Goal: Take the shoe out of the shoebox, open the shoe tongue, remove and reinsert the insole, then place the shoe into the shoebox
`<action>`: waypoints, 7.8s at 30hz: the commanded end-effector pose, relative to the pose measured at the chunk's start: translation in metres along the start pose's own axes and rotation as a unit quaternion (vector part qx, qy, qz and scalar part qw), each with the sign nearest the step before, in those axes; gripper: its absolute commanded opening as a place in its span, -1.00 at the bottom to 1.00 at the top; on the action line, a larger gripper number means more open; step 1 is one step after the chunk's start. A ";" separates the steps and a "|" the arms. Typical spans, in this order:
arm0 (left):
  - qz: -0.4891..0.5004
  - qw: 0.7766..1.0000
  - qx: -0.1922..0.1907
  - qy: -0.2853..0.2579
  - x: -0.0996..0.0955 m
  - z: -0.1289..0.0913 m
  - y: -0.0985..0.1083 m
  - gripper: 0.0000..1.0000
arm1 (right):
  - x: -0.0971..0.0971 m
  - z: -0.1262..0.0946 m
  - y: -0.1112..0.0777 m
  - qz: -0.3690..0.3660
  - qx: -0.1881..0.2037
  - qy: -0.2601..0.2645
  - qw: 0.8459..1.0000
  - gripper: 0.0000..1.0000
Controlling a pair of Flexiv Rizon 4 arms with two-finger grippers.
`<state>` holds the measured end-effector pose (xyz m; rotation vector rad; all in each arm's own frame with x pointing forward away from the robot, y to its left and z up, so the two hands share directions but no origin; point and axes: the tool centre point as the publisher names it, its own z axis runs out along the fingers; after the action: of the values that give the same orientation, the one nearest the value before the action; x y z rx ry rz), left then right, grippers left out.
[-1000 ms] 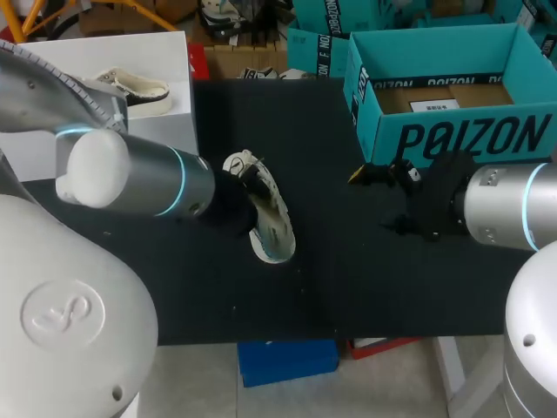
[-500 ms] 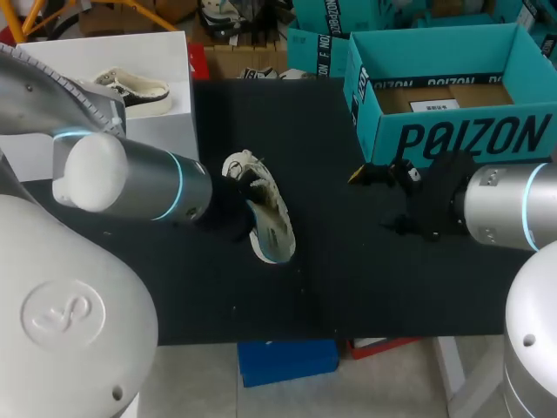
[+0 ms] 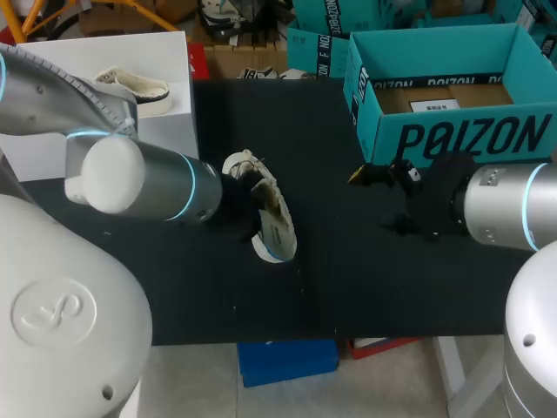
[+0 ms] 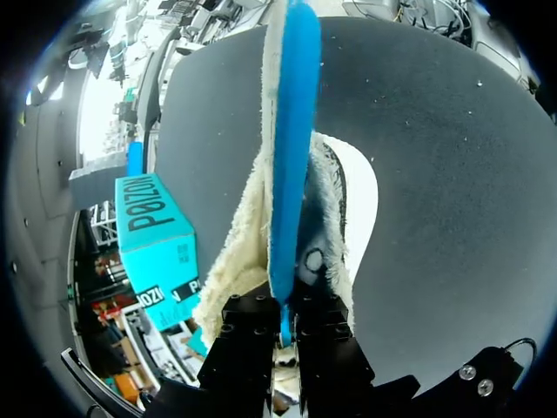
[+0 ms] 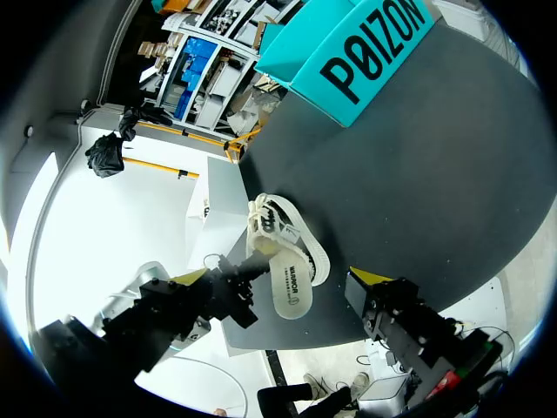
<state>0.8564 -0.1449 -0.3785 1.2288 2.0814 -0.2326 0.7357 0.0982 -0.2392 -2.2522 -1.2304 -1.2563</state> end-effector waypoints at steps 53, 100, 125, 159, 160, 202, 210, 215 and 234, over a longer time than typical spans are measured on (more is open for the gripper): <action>-0.039 0.991 -0.128 -0.007 -0.006 0.002 0.017 -1.00 | -0.005 -0.004 0.002 0.004 0.016 0.005 1.000 1.00; -0.048 0.990 -0.131 0.021 -0.005 0.013 0.030 -1.00 | -0.005 -0.004 0.002 0.004 0.016 0.005 1.000 1.00; -0.064 0.978 -0.191 0.045 0.002 0.022 0.056 -1.00 | -0.005 -0.004 0.002 0.004 0.016 0.005 1.000 1.00; -0.133 0.991 0.003 0.002 -0.022 0.011 0.017 -0.38 | -0.005 -0.004 0.002 0.004 0.016 0.005 1.000 1.00; -0.134 0.991 0.004 0.002 -0.023 0.012 0.016 -0.66 | -0.005 -0.004 0.002 0.004 0.016 0.005 1.000 1.00; -0.080 0.977 -0.191 0.044 -0.006 0.026 0.051 -1.00 | -0.005 -0.004 0.002 0.004 0.016 0.005 1.000 1.00; -0.084 0.975 -0.199 0.046 -0.006 0.029 0.053 -1.00 | -0.005 -0.004 0.002 0.004 0.016 0.005 1.000 1.00; -0.109 0.979 -0.167 0.033 -0.012 0.025 0.048 1.00 | -0.005 -0.004 0.002 0.004 0.016 0.005 1.000 1.00; -0.141 0.987 -0.078 0.020 -0.023 -0.042 0.036 1.00 | -0.005 -0.004 0.002 0.004 0.016 0.005 1.000 1.00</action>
<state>0.8809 -0.1365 -0.3393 0.8255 2.2536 -0.1315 0.7357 0.0983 -0.2392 -2.2522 -1.2305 -1.2563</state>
